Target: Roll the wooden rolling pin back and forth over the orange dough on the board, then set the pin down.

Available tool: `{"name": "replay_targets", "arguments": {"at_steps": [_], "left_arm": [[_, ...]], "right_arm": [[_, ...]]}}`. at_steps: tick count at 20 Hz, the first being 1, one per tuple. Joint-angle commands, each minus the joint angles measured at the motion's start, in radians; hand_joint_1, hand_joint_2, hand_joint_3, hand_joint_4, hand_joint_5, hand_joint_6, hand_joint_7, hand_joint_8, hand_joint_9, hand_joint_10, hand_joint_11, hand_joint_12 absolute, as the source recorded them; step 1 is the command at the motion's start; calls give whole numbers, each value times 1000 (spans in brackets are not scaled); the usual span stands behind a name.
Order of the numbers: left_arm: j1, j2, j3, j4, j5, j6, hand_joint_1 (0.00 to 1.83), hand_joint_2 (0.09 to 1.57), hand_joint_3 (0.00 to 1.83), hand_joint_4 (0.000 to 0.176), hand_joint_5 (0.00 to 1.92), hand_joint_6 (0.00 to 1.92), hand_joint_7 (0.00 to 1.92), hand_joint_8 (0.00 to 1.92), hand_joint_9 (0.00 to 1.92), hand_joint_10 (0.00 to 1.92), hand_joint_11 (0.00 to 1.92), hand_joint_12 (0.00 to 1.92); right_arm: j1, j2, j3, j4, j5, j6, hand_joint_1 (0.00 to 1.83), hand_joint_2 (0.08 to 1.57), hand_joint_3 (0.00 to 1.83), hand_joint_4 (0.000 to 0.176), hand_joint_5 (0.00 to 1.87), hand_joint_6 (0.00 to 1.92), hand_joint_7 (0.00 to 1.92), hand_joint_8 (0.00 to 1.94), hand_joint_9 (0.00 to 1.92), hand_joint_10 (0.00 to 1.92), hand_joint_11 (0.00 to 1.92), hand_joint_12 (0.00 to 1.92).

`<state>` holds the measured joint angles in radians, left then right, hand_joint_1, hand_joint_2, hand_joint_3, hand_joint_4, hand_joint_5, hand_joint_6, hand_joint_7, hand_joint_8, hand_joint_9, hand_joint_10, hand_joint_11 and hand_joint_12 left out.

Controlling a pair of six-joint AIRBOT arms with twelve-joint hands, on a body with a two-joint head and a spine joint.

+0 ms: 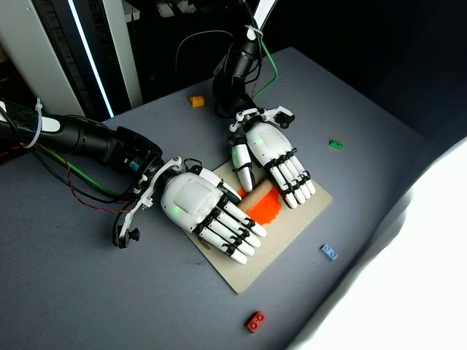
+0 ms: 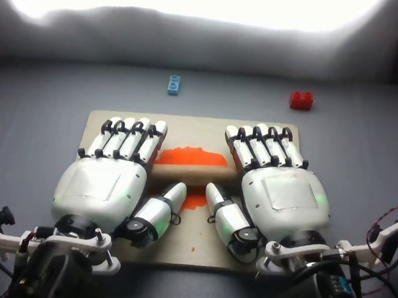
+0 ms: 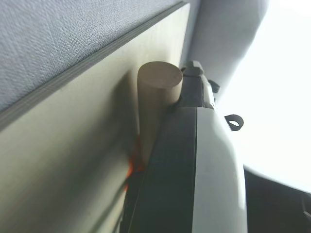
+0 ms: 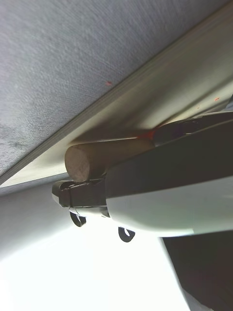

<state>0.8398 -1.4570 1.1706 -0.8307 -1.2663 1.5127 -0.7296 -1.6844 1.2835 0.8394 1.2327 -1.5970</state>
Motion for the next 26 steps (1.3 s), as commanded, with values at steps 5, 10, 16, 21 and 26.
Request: {"name": "replay_targets", "arguments": {"at_steps": [5, 10, 16, 21, 26], "left_arm": [[-14, -2, 29, 36, -76, 10, 0, 1513, 29, 0, 0, 0, 0, 0, 0, 0, 0, 0], [-22, -4, 38, 36, -67, 10, 0, 1502, 20, 0, 0, 0, 0, 0, 0, 0, 0, 0], [-32, -9, 56, 35, -48, 10, 0, 1491, 12, 0, 0, 0, 0, 0, 0, 0, 0, 0], [-40, -11, 63, 34, -36, 9, 0, 1476, 4, 0, 0, 0, 0, 0, 0, 0, 0, 0], [-50, -13, 74, 34, -28, 8, 0, 1529, 25, 0, 0, 0, 0, 0, 0, 0, 0, 0]], "right_arm": [[21, 1, 15, -40, 86, 12, 0, 1571, 19, 0, 114, 3, 113, 3, 90, 4, 0, 228], [28, -3, 27, -25, 77, 17, 0, 1557, 9, 0, 104, 3, 106, 2, 79, 3, 0, 196], [38, -5, 45, -24, 72, 25, 0, 1549, 3, 0, 97, 1, 101, 0, 71, 1, 0, 176], [40, -5, 55, -23, 61, 29, 0, 1558, 5, 0, 121, 7, 123, 3, 91, 5, 0, 201], [40, -5, 64, -20, 45, 36, 0, 1566, 14, 0, 108, 1, 95, 3, 58, 3, 0, 156]]}}
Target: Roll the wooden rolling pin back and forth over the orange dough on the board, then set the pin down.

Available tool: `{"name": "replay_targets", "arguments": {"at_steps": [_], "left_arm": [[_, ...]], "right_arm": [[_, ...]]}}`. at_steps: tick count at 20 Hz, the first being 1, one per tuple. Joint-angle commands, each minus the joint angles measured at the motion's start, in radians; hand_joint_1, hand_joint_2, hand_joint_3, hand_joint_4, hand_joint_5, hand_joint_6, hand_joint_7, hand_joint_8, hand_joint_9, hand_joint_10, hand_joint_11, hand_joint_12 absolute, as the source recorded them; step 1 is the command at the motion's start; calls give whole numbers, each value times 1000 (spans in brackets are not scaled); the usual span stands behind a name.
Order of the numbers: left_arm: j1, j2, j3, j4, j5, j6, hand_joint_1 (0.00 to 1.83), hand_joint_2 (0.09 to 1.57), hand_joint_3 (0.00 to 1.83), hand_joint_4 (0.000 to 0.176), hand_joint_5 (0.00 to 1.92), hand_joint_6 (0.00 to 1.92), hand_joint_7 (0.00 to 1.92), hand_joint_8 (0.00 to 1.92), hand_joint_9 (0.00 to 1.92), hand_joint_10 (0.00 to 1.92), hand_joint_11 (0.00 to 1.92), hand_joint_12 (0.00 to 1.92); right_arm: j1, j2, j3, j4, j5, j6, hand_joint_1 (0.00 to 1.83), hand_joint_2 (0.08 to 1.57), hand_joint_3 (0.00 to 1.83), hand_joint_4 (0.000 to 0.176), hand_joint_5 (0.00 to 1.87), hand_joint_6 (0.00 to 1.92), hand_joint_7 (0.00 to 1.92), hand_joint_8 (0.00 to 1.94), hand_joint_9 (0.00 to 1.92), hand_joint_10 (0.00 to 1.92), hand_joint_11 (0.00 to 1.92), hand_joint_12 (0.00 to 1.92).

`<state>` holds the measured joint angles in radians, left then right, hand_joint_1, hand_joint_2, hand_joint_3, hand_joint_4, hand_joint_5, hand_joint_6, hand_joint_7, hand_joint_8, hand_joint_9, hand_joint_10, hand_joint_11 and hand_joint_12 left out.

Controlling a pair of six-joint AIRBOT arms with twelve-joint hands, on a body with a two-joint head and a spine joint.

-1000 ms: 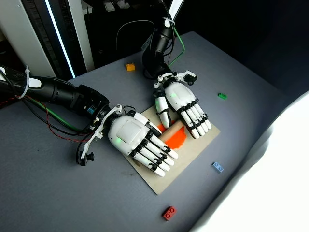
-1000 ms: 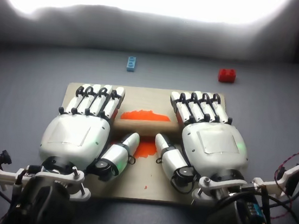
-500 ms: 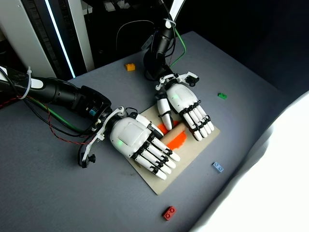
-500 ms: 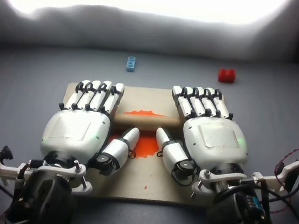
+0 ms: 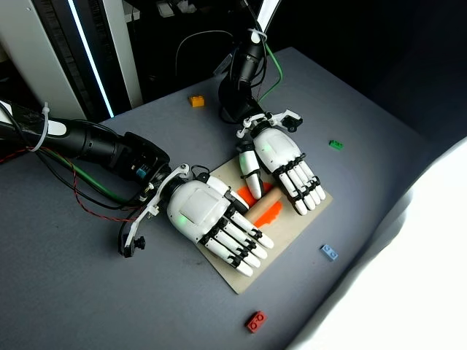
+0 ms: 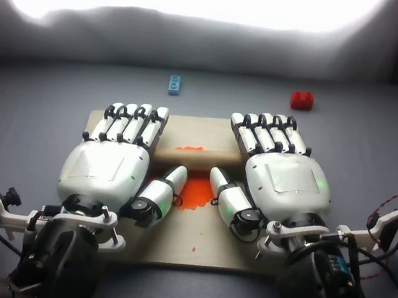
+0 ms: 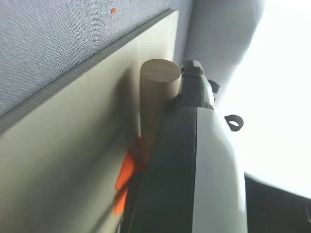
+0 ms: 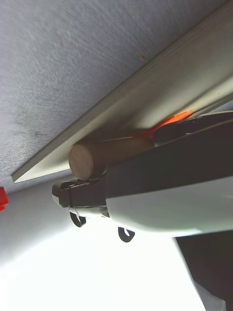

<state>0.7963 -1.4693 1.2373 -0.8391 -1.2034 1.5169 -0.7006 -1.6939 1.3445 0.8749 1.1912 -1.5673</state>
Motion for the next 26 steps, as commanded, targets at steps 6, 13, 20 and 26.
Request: {"name": "replay_targets", "arguments": {"at_steps": [6, 13, 20, 26], "left_arm": [[-15, -5, 20, 43, -81, 7, 0, 1540, 26, 0, 0, 0, 0, 0, 0, 0, 0, 0], [-24, -7, 32, 44, -68, 12, 0, 1536, 20, 0, 0, 0, 0, 0, 0, 0, 0, 0], [-41, -13, 47, 43, -46, 1, 0, 1535, 16, 0, 0, 0, 0, 0, 0, 0, 0, 0], [-54, -17, 58, 42, -31, -8, 0, 1542, 16, 0, 0, 0, 0, 0, 0, 0, 0, 0]], "right_arm": [[16, 4, 20, -54, 68, 20, 0, 1571, 20, 0, 125, 7, 110, 4, 74, 7, 0, 220], [22, 4, 37, -53, 64, 30, 0, 1571, 15, 0, 119, 1, 97, 1, 59, 0, 0, 164], [25, 4, 48, -46, 48, 37, 0, 1571, 23, 0, 117, 2, 96, 2, 55, 2, 0, 122], [30, 3, 61, -41, 37, 51, 0, 1571, 15, 0, 124, 9, 104, 5, 74, 8, 0, 182]]}}
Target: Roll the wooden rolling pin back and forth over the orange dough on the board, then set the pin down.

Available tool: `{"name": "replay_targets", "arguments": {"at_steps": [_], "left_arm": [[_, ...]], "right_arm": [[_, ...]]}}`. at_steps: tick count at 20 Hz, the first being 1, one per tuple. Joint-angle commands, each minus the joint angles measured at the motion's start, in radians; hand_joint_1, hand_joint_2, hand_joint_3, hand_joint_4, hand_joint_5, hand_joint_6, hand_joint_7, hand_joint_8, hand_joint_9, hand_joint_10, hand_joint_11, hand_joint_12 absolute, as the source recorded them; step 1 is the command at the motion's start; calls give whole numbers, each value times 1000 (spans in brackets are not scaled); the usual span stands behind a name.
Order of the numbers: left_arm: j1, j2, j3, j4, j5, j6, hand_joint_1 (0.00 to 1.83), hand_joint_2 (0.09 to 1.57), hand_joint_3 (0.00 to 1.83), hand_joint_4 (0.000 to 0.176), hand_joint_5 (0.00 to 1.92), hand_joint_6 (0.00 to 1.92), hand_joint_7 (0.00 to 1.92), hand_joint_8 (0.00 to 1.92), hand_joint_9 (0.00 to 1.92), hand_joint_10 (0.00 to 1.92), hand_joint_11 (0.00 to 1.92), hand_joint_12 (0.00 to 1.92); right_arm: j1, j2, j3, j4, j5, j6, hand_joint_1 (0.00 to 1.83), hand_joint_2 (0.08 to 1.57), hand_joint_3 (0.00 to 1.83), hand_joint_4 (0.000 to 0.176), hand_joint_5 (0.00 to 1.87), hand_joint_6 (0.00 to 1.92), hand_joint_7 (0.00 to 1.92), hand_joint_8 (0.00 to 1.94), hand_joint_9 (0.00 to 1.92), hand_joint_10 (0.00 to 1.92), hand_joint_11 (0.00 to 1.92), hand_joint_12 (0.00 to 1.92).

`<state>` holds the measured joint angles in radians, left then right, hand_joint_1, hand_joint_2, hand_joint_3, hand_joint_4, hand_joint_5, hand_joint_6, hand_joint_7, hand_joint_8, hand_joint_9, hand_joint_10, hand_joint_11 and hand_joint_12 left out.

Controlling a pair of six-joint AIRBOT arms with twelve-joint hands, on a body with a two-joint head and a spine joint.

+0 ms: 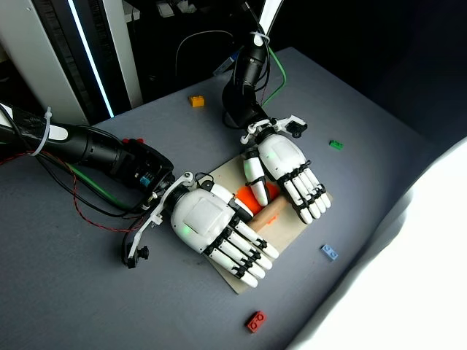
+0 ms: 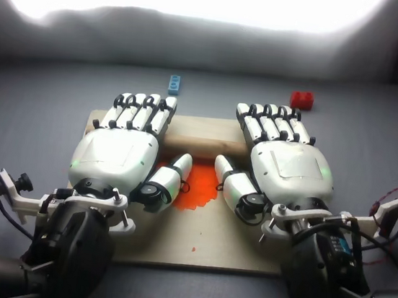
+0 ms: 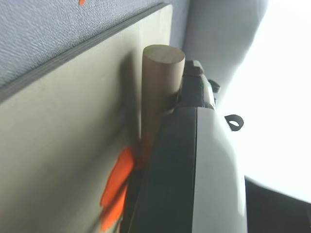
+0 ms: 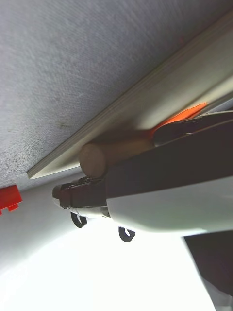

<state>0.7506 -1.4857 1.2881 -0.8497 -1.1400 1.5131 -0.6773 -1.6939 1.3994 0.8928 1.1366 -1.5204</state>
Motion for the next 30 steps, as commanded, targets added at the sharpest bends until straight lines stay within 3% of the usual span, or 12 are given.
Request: {"name": "replay_targets", "arguments": {"at_steps": [1, 7, 30], "left_arm": [[-9, -1, 9, 53, -92, -5, 0, 1539, 15, 0, 0, 0, 0, 0, 0, 0, 0, 0], [-18, -3, 22, 48, -78, -5, 0, 1538, 12, 0, 0, 0, 0, 0, 0, 0, 0, 0], [-45, -15, 77, -28, -64, 61, 0, 1534, 6, 0, 0, 0, 0, 0, 0, 0, 0, 0]], "right_arm": [[7, 3, 8, -52, 87, 6, 0, 1571, 31, 0, 109, 2, 94, 1, 65, 3, 0, 180], [12, 0, 28, -40, 81, 11, 0, 1571, 38, 0, 81, 1, 81, 1, 59, 0, 0, 114], [27, -3, 65, -46, 69, 33, 0, 1571, 39, 0, 98, 4, 99, 2, 79, 4, 0, 181]]}}
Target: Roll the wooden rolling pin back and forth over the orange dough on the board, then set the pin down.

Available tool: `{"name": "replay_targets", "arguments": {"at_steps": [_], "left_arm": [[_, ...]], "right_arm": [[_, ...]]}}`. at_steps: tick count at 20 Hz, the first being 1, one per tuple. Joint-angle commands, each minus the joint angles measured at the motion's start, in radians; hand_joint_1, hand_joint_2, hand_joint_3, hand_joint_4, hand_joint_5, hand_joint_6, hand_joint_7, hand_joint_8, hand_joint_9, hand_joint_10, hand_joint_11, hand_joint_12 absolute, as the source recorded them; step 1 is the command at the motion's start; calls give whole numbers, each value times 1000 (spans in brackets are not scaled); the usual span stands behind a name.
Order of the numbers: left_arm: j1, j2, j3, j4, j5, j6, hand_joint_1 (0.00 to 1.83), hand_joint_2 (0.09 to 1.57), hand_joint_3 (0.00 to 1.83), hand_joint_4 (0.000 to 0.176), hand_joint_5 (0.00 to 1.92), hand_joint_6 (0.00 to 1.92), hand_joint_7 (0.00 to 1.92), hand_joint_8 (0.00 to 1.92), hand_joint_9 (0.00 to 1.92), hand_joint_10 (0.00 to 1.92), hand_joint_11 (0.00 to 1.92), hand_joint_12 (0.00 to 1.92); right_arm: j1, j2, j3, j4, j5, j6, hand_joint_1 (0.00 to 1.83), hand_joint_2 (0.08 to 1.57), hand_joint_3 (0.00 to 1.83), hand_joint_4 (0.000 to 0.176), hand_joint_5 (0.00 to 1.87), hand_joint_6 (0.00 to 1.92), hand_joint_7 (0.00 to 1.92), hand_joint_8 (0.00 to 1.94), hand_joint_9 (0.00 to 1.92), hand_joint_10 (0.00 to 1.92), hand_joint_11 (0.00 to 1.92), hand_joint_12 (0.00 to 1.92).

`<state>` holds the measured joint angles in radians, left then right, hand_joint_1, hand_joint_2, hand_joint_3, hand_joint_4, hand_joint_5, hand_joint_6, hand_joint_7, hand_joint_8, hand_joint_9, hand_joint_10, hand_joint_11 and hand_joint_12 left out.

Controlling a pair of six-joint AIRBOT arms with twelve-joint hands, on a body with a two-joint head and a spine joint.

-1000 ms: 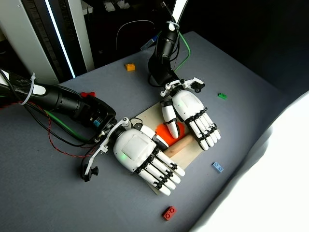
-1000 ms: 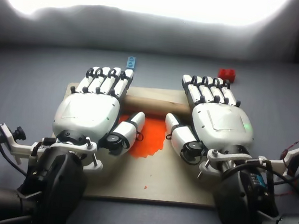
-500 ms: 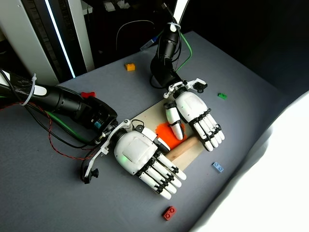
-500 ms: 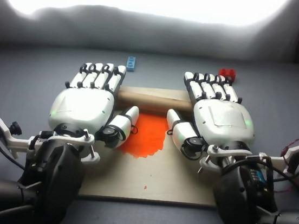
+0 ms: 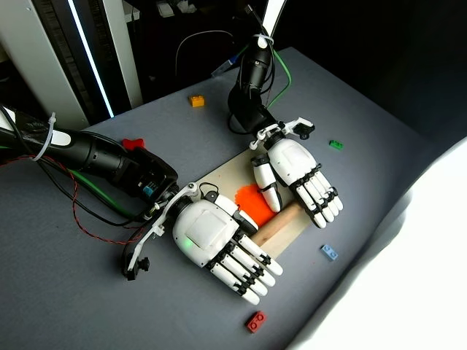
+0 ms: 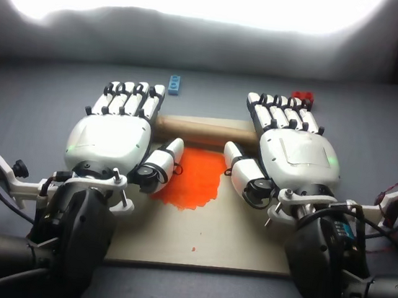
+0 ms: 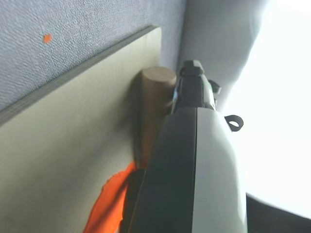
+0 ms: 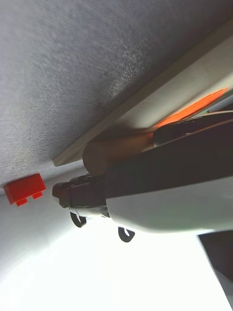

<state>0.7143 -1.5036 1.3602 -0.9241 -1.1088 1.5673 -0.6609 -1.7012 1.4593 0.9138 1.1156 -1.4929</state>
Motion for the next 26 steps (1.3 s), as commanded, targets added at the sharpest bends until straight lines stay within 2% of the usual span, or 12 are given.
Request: {"name": "replay_targets", "arguments": {"at_steps": [1, 26], "left_arm": [[-11, 1, 9, 47, -95, 7, 0, 1534, 6, 0, 0, 0, 0, 0, 0, 0, 0, 0], [-24, 2, 7, 50, -24, 13, 0, 1538, 5, 0, 0, 0, 0, 0, 0, 0, 0, 0]], "right_arm": [[11, 4, 5, -67, 89, 6, 0, 1571, 39, 0, 98, 4, 99, 2, 80, 4, 0, 181], [-7, 4, -28, -73, 93, -2, 0, 1571, 38, 0, 77, 0, 88, 0, 72, 0, 0, 149]]}}
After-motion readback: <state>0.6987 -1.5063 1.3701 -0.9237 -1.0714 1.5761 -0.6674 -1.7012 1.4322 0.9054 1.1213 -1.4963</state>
